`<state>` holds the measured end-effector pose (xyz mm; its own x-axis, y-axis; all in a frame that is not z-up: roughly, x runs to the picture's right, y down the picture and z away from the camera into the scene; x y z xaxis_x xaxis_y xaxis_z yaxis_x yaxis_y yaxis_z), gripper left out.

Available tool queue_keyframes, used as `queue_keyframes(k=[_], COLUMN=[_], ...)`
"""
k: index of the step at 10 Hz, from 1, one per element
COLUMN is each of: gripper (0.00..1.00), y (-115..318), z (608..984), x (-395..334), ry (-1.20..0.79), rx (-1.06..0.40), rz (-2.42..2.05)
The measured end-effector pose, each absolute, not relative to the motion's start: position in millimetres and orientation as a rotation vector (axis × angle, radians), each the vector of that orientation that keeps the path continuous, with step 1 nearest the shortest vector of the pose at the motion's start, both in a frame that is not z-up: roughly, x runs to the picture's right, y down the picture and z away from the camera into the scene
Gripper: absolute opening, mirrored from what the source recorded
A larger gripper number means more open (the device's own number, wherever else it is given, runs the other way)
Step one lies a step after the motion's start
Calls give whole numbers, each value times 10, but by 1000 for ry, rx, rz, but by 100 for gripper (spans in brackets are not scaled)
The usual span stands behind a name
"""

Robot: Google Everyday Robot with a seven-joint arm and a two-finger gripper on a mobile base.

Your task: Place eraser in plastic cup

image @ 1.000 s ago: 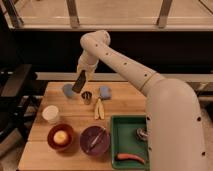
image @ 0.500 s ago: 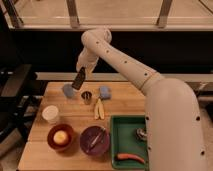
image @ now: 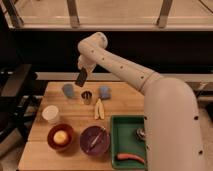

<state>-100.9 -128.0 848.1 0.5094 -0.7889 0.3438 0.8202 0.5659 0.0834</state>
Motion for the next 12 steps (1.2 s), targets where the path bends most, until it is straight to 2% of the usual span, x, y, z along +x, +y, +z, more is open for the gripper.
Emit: queue_keyframes(k=[5, 12], gripper=[0, 0], y=[-1448, -1393], z=[8816, 8853], x=[-1188, -1329], ry=[-329, -355], rx=[-70, -25], rz=[-1062, -1066])
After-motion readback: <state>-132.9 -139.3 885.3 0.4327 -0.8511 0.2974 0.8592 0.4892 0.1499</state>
